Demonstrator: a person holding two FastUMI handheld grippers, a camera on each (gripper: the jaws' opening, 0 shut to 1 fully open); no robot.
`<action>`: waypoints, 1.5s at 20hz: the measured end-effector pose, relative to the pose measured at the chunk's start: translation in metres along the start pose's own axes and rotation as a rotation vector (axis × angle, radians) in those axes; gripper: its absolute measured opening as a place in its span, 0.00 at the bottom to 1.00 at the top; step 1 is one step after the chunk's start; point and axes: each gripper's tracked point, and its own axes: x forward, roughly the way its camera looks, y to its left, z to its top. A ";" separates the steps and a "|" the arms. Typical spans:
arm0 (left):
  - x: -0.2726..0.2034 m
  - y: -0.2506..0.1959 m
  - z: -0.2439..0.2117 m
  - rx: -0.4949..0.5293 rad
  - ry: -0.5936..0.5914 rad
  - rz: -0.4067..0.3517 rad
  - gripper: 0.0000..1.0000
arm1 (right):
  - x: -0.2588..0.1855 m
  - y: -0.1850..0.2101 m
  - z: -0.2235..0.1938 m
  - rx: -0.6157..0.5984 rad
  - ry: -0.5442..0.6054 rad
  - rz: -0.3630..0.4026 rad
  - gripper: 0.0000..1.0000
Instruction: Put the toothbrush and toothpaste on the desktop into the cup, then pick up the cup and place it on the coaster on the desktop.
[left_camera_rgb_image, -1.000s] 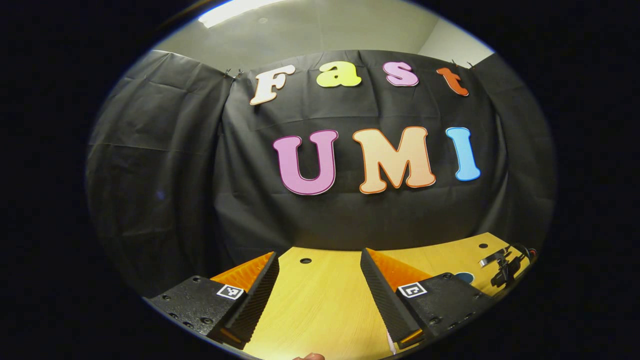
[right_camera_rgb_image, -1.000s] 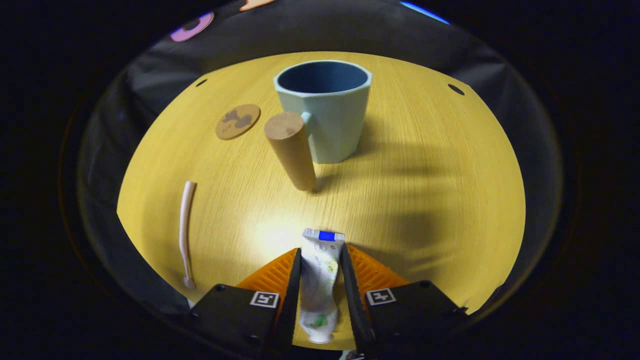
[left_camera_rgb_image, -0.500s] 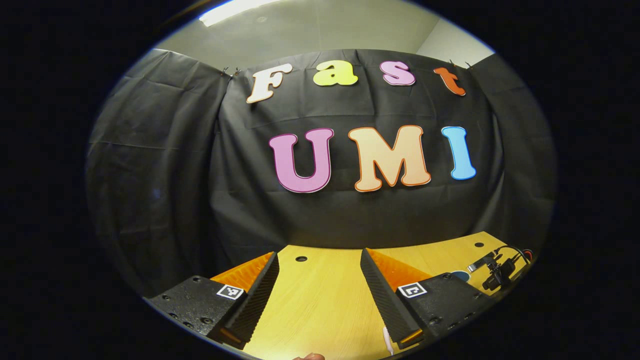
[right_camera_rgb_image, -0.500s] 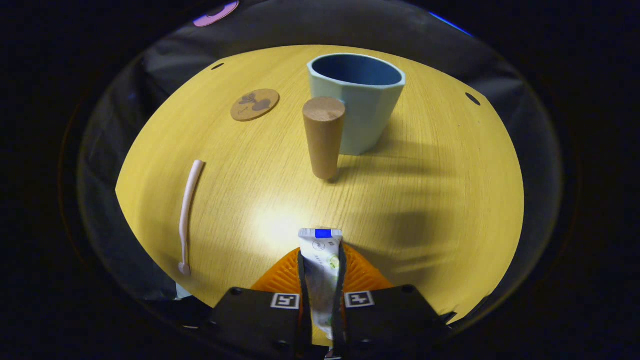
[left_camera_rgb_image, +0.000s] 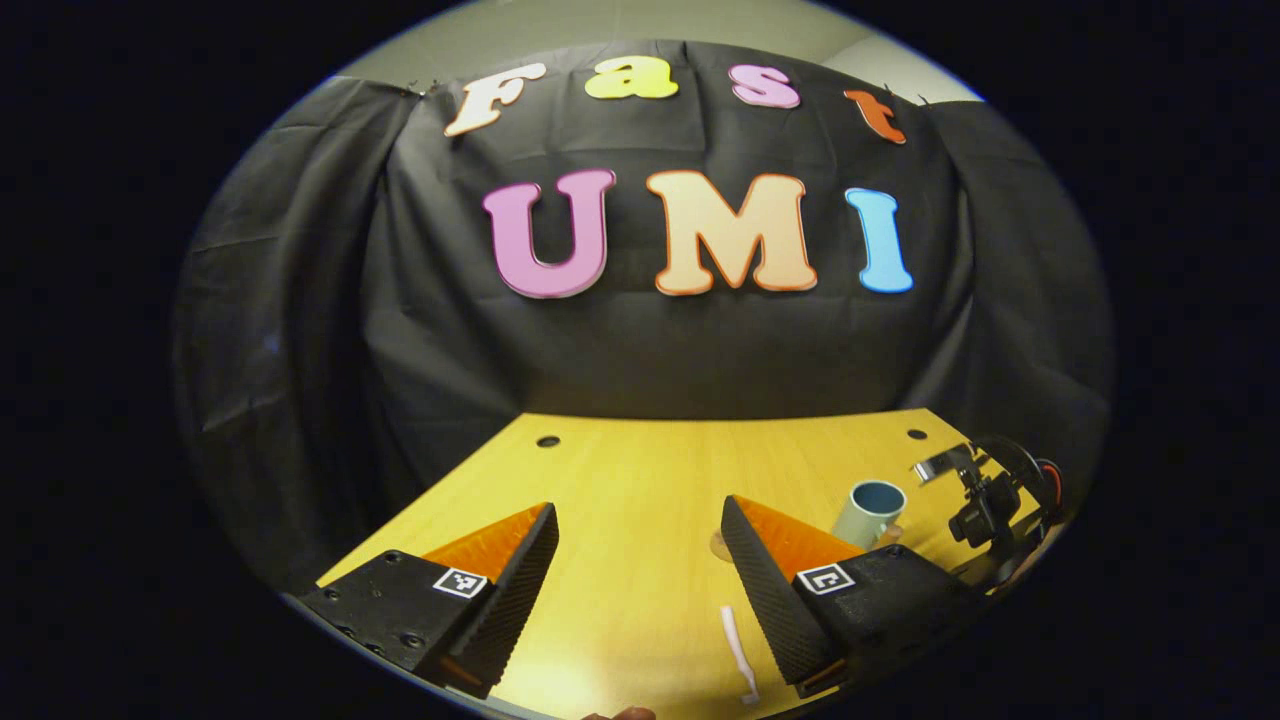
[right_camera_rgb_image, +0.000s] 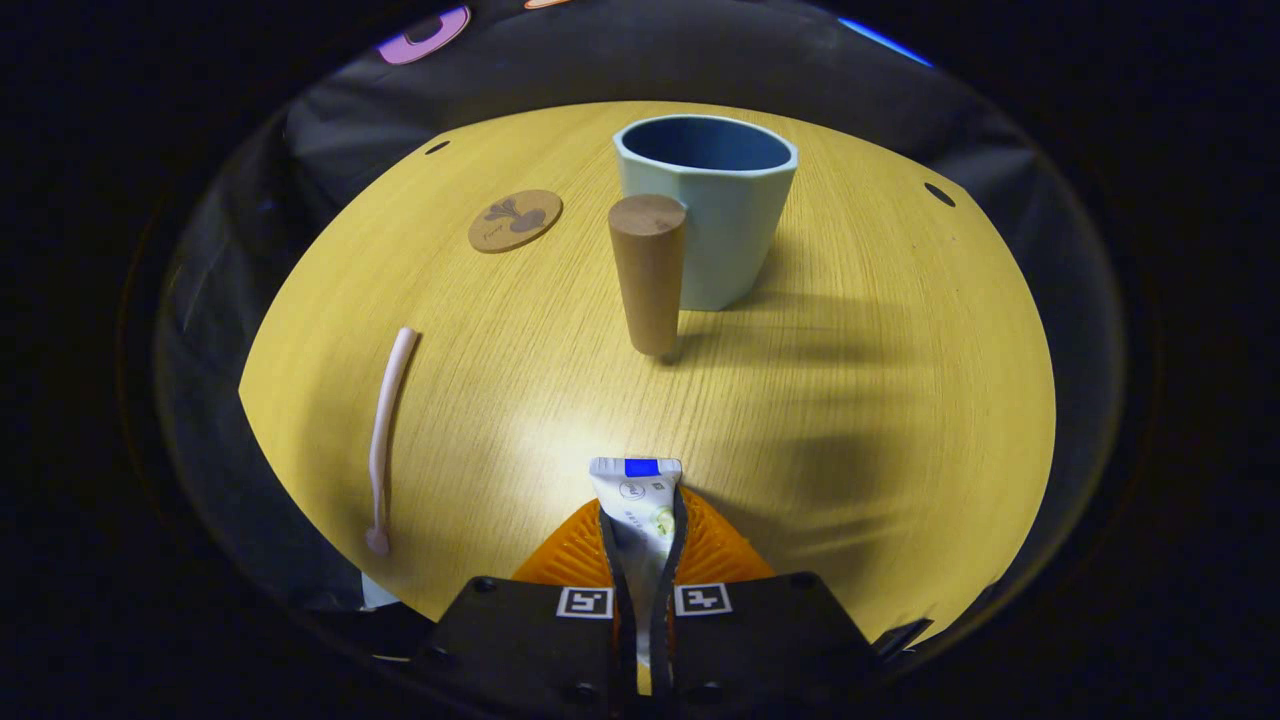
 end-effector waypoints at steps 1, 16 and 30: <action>0.003 -0.006 -0.013 -0.018 0.048 -0.018 0.96 | 0.001 0.000 0.000 -0.001 -0.003 0.001 0.08; 0.038 -0.057 -0.169 -0.113 0.698 -0.155 0.96 | 0.001 0.000 0.001 -0.006 -0.029 0.027 0.09; 0.045 -0.049 -0.217 0.047 0.934 -0.130 0.91 | 0.001 0.000 0.002 -0.008 -0.027 0.036 0.06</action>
